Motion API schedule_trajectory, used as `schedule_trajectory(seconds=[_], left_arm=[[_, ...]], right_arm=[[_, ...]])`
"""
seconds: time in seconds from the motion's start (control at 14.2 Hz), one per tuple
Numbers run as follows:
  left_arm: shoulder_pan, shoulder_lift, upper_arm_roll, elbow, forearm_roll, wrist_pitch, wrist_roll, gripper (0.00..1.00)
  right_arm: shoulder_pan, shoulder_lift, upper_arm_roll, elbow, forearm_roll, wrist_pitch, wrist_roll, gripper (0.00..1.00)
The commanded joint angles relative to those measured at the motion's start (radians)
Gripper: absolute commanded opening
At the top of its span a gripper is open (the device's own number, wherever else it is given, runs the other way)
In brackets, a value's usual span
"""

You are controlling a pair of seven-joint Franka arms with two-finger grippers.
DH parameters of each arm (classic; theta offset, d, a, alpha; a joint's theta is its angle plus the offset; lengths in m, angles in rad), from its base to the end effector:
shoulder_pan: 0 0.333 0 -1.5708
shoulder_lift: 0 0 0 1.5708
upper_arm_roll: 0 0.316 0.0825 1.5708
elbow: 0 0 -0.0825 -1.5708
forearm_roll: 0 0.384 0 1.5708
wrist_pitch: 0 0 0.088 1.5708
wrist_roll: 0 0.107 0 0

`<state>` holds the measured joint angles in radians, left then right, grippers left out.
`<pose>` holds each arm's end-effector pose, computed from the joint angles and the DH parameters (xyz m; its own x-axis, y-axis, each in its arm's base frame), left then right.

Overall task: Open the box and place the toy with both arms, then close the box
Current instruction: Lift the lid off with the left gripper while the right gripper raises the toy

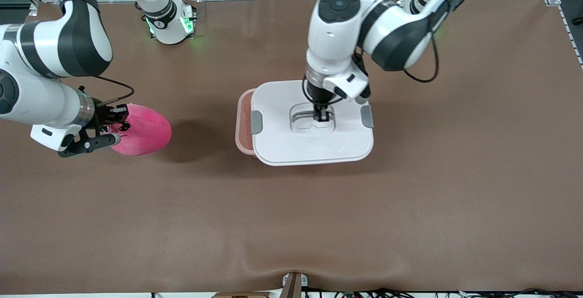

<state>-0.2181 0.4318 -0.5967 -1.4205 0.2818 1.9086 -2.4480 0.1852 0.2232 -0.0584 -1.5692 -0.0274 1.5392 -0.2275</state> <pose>0.5321 -0.4333 0.4959 -0.0404 0.9964 -0.0751 0.9925 0.0486 0.1121 0.5967 0.0760 0.4936 0.9059 0.3400 -0.2526 0.3470 -0.9377 -0.0178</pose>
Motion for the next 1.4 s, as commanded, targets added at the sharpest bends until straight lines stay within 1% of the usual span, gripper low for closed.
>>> schedule_trajectory(seconds=[0.0, 0.21, 0.35, 0.42, 0.7, 0.91, 1.05, 1.19, 1.33], left_arm=[[0.083, -0.027, -0.011, 0.008, -0.055, -0.030, 0.166, 0.00], [0.158, -0.038, -0.006, 0.006, -0.059, -0.056, 0.390, 0.00], [0.198, -0.027, -0.002, 0.006, -0.047, -0.056, 0.479, 0.00], [0.224, -0.024, -0.002, 0.003, -0.049, -0.056, 0.548, 0.00], [0.304, -0.010, 0.000, -0.011, -0.055, -0.059, 0.803, 0.00], [0.351, 0.002, 0.000, -0.041, -0.052, -0.063, 0.940, 0.00], [0.387, 0.015, 0.000, -0.055, -0.046, -0.063, 1.010, 0.00], [0.407, 0.042, 0.000, -0.052, -0.038, -0.063, 1.050, 0.00], [0.436, 0.064, 0.002, -0.052, -0.024, -0.062, 1.102, 0.00]], right_arm=[[0.022, -0.005, 0.008, 0.035, -0.008, -0.024, -0.061, 0.00], [0.065, -0.010, 0.037, 0.073, -0.009, -0.033, -0.157, 0.00], [0.101, -0.019, 0.052, 0.084, -0.017, -0.054, -0.280, 0.00], [0.124, -0.030, 0.052, 0.084, -0.012, -0.057, -0.309, 0.00], [0.273, -0.057, 0.066, 0.092, -0.013, -0.042, -0.325, 0.00], [0.371, -0.057, 0.068, 0.116, -0.009, -0.030, -0.326, 0.00], [0.466, -0.056, 0.065, 0.117, -0.023, -0.028, -0.351, 0.00], [0.510, -0.048, 0.064, 0.118, -0.032, -0.010, -0.433, 0.00], [0.520, -0.044, 0.064, 0.123, -0.037, 0.034, -0.573, 0.00]])
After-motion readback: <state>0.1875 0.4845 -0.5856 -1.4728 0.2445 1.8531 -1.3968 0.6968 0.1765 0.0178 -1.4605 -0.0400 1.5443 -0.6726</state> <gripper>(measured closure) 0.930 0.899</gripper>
